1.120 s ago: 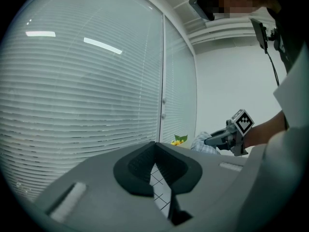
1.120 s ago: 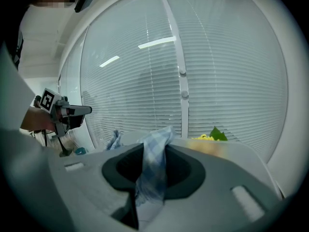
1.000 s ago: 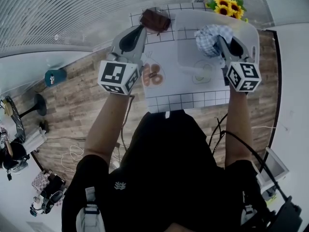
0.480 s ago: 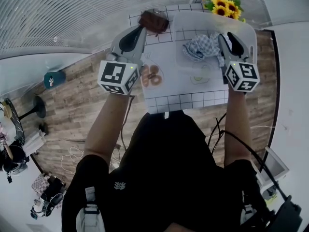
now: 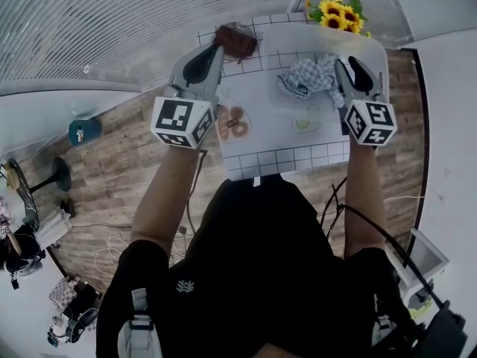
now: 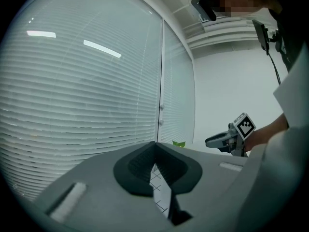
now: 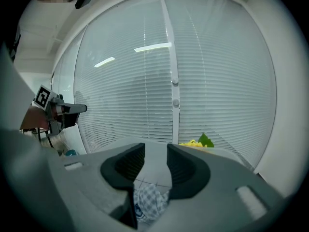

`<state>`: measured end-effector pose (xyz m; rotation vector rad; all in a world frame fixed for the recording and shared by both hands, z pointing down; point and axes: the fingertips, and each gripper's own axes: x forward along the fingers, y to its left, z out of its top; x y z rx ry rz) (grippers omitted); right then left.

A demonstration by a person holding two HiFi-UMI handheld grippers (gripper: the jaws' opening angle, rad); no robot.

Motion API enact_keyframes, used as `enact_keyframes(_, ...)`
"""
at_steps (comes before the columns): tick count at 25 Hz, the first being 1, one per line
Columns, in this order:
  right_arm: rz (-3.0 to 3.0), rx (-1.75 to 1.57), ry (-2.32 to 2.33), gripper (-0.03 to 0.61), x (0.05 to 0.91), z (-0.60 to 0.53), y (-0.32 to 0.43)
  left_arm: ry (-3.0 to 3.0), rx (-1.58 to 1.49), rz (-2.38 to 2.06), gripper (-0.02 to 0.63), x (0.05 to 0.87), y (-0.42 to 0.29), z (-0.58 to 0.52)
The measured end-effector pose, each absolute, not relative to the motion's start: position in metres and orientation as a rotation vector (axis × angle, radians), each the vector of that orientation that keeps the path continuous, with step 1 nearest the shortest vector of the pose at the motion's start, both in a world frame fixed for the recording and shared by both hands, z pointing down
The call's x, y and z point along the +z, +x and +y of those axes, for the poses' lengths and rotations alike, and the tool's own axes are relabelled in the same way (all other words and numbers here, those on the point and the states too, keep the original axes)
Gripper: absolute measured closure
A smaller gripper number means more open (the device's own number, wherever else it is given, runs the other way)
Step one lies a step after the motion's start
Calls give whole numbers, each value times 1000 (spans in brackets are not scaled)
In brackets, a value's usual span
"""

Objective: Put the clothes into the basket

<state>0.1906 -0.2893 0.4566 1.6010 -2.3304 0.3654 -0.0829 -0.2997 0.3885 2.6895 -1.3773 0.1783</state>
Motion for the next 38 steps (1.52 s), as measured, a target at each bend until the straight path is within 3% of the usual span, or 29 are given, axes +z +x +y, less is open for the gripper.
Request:
enact_keyframes(13, -2406, 308, 1712, 464, 411, -255, 214, 2768, 136, -1305, 607, 363, -51, -265)
enact_keyframes(25, -2416, 205, 1787, 575, 379, -211, 238, 2807, 105, -1306, 607, 337, -46, -226)
enact_keyframes(38, -2436, 259, 1806, 577, 390, -161, 252, 2792, 123, -1308, 607, 347, -38, -199)
